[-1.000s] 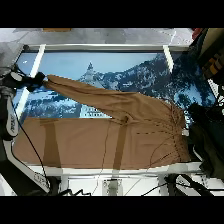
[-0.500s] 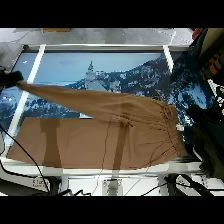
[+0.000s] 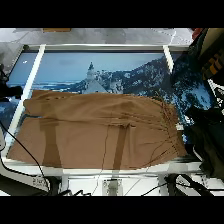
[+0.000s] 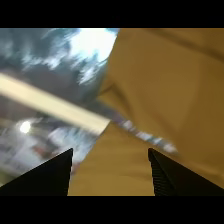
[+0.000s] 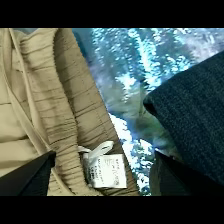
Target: Fold the clothes and pants, and hang the long-sleeved shirts on hangers.
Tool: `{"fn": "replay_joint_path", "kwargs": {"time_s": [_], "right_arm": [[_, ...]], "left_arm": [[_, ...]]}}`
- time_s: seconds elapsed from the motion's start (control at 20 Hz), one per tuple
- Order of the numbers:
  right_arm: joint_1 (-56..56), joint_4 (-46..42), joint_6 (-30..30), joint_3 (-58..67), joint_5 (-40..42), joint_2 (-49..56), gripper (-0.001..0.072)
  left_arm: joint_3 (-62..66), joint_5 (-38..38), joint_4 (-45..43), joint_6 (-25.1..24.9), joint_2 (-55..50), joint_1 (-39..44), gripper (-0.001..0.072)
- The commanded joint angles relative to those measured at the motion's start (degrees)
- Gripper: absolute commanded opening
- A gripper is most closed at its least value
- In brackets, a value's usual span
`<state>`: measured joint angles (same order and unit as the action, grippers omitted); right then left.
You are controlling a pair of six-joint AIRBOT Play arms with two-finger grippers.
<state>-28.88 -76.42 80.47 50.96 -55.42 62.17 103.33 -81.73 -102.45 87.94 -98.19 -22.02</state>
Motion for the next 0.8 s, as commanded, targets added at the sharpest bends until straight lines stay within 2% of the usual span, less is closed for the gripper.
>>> {"fn": "replay_joint_path", "kwargs": {"time_s": [0.0,0.1,0.2,0.35,0.75], "right_arm": [[0.0,-1.01,-0.02,-0.02,1.84,0.02,0.0695],[0.0,-1.6,-0.02,-0.02,3.93,0.02,0.0695],[0.0,-1.6,-0.02,-0.02,4.94,0.02,0.0695],[0.0,-1.6,-0.02,-0.02,5.88,0.02,0.0695],[0.02,-1.4,-0.02,-0.02,9.27,0.02,0.0695]], "left_arm": [[-0.04,-3.93,-2.43,0.83,-0.28,-1.81,0.0507],[-0.61,-6.47,-1.42,1.92,-0.39,-3.72,0.0507],[-2.32,-6.49,4.68,4.11,-0.39,-6.1,0.0507],[-6.45,-1.33,15.47,7.98,-0.42,-8.41,0.0508],[-16.83,15.5,15.96,14.36,-0.63,-7.5,0.0488]]}}
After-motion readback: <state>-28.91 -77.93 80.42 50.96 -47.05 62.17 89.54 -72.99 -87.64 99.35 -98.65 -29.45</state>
